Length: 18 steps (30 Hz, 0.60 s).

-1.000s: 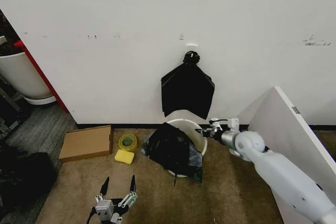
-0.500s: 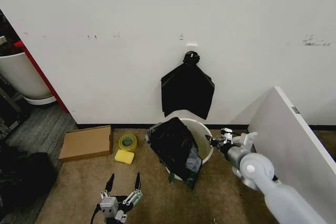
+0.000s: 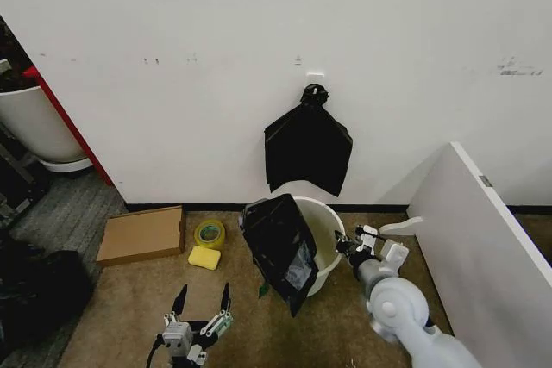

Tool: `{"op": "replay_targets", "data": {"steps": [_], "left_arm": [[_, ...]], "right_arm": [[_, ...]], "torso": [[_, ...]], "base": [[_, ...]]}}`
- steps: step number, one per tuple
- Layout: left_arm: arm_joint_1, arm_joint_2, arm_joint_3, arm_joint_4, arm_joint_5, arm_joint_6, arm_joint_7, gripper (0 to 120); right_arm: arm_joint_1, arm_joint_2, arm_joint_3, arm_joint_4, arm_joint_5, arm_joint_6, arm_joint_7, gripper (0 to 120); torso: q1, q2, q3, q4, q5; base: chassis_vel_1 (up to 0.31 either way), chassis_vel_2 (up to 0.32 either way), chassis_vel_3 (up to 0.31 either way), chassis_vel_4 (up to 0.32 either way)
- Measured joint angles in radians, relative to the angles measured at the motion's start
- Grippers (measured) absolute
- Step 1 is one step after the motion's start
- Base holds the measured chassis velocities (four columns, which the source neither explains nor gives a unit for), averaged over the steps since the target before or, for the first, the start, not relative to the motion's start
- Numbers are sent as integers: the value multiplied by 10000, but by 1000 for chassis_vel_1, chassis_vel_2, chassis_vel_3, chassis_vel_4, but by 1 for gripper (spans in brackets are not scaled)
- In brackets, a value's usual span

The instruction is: Place the garbage bag over the trash bin.

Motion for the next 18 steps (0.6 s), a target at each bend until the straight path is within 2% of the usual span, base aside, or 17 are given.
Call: {"op": "replay_targets", "data": {"steps": [10,18], "left_arm": [[330,112,-386,-63,-64,-98,68,100],[695,201,-1169,-74,-40,-196,196,100]], "right_arm": [[-185,271,-147,-119,-346,85,87,3],[-193,390,-230,-351,-506,105,32,3]], "torso": [[0,0,0,0,-1],[0,0,0,0,0]], "base": [[0,0,0,0],[0,0,0,0]]}}
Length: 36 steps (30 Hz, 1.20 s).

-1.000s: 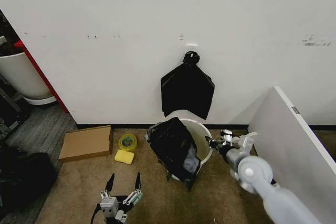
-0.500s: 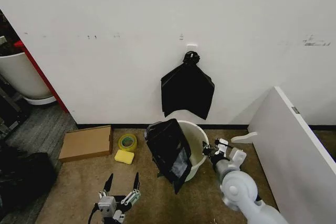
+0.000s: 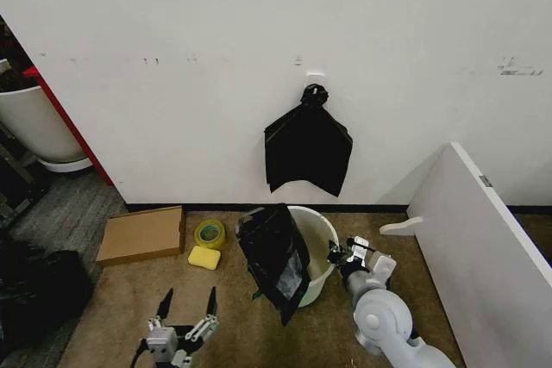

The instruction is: Place the garbage bag over the trash bin.

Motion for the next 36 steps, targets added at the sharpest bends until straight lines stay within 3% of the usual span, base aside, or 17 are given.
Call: {"op": "replay_targets", "data": {"steps": [8,18,26,30,33,36], "left_arm": [[140,-54,-154,-88,-3,-53,3,100],[70,-72,-14,-210,-5,52,-1,100],[96,-87,70,-309,23,226,-46,100],[-22,-18,438,-606,-102,753,-74,100],[-140,12,588,-704,-237,1022,-75,100],[-755,371,994,-1092,-383,2330,-128,100]], "right_arm": [[10,143,-42,-61,7,7,18,5],[-361,-86,201,412,-81,66,32,43],[-888,-437,578,1197,-1240,211,-6,68],[-1357,-722,898,2005,-1927,219,-251,88],[-1466,-753,904,2177,-2115,221,-318,93],[-1804,-746,831,2876,-2849,208,-635,100]], "torso": [[0,0,0,0,-1],[0,0,0,-1,0],[0,0,0,-1,0],[0,1,0,-1,-1],[0,0,0,-1,0],[0,0,0,0,1]], "base": [[0,0,0,0],[0,0,0,0],[0,0,0,0],[0,0,0,0],[0,0,0,0],[0,0,0,0]]}}
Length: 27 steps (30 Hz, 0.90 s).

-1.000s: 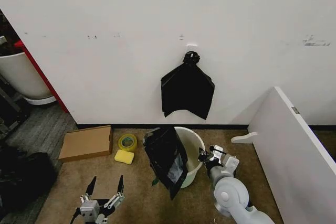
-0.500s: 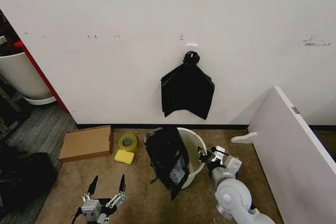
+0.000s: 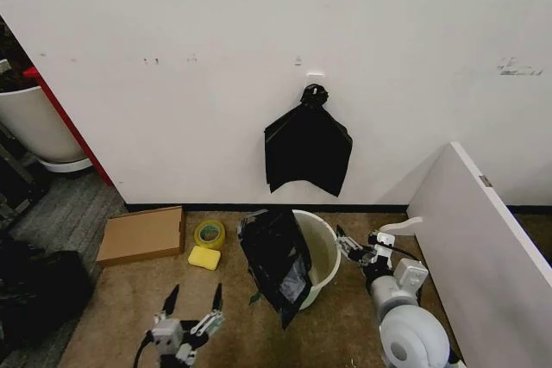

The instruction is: Place the garbage bag over the trash bin.

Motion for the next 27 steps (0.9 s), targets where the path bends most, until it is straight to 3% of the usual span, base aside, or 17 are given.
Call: {"op": "replay_targets", "data": {"steps": [7,14,16,27], "left_arm": [[-1309,393,479,29,-647,1731,-520,100],[-1910,278,627,1,-1963,2404,-612,98],[-2903,363,1255,336,-2905,2963,-843,96],[-5126,378,2752,1204,-4076,4289,-1831,94]], "right_arm": [[-38,-115,-265,706,-395,-256,-372,100],[311,-195,-603,501,-460,-376,-604,100],[185,-146,-492,521,-550,-378,-619,100],[-106,-110,-181,674,-663,-452,-479,100]], "torso": [[0,0,0,-3,-4],[1,0,1,4,1],[1,0,1,-1,-1],[1,-1,1,-1,-1]], "base": [[0,0,0,0],[0,0,0,0],[0,0,0,0],[0,0,0,0]]}}
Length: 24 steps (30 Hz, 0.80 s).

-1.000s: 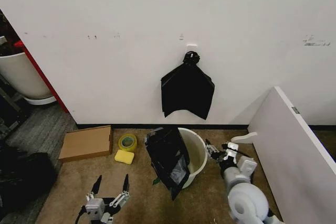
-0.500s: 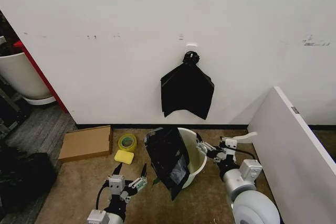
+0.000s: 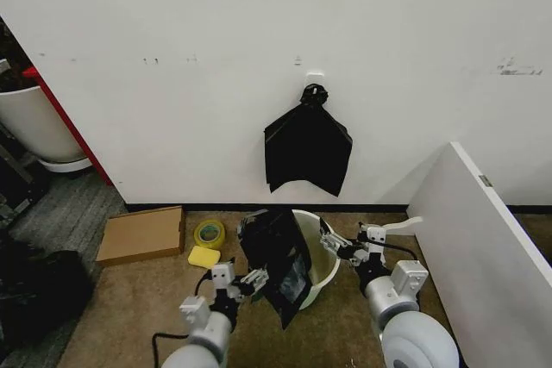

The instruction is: Place the garbage bag over the trash bin.

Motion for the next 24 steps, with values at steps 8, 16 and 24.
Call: {"op": "replay_targets", "data": {"steps": [8,16,24], "left_arm": [[-751,-358,434,322,-116,1270,-1367,94],[-1266,-680,458,680,-1016,1791,-1816,86],[-1803,-934,573,1259,-1464,1619,-1867,63]], "right_arm": [[-66,69,22,-54,-35,-91,85,100],[-133,28,13,-23,-39,-136,126,100],[-276,62,-13,99,-76,-143,121,100]], "torso": [[0,0,-1,1,0],[-1,0,-1,1,0],[-1,0,-1,1,-1]], "base": [[0,0,0,0],[0,0,0,0],[0,0,0,0]]}}
